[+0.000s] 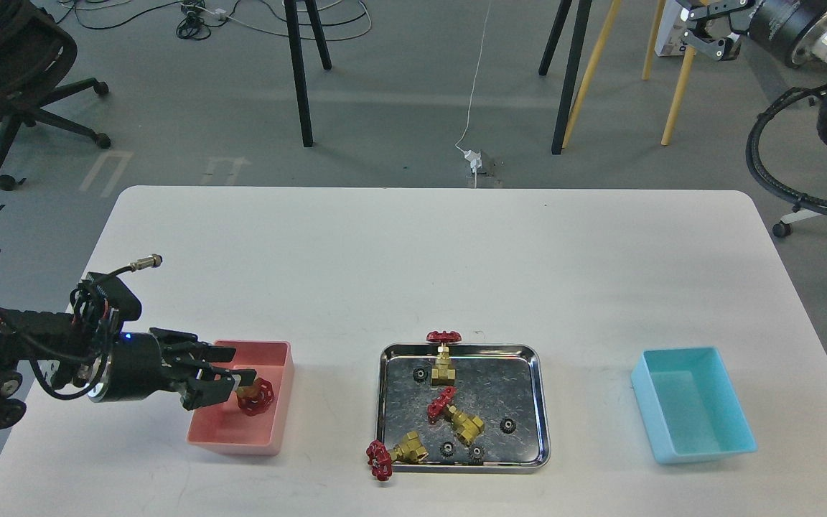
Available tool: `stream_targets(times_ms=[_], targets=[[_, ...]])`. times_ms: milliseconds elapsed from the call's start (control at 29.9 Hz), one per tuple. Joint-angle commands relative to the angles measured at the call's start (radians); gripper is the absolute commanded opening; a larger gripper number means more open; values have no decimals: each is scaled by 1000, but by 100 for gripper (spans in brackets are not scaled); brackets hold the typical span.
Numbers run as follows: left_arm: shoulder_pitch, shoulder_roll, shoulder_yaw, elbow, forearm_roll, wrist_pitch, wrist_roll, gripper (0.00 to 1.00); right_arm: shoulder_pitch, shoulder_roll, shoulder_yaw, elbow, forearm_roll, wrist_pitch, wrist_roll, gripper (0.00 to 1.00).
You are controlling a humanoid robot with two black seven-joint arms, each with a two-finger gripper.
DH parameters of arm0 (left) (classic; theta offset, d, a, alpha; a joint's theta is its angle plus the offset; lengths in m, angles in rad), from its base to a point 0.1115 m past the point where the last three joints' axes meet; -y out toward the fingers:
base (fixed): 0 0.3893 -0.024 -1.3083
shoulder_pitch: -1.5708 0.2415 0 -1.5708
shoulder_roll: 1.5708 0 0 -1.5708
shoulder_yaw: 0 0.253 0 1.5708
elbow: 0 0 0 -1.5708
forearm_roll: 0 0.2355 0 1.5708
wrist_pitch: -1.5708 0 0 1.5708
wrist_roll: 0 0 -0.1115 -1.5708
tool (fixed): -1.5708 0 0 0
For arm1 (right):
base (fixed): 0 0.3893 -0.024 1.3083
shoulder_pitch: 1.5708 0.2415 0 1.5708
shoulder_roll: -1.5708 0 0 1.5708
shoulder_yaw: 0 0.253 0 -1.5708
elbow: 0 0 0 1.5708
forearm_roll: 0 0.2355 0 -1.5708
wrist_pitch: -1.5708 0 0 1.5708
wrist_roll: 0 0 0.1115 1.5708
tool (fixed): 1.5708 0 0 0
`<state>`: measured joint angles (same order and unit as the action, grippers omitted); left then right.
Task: Place valve in pink box and gear in blue box
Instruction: 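Open the left gripper and raise the left arm away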
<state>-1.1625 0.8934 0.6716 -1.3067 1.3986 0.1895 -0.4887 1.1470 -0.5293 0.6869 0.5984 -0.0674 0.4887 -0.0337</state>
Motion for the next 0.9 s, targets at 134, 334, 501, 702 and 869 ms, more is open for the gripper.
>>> stream_targets(times_ms=[134,334,501,702,869], targets=[[-5,76,-295,-14,-108,-166,0,72,-9,-8,-1,0,0,0,3,100],[1,67,-622,-17,-399,-413,0,76,-41,-8,13,1,1,0,12,100],[1,-40,-825,46,-824,-564,0,78,-96,-6,62,12,1,0,31,100],[3,-241,-889,291,-1213,-678,0,79,-191,5,155,80,1,0,80,100],[67,-382,-966,455,-1299,-678,0,80,-266,12,181,141,1,0,170,100]])
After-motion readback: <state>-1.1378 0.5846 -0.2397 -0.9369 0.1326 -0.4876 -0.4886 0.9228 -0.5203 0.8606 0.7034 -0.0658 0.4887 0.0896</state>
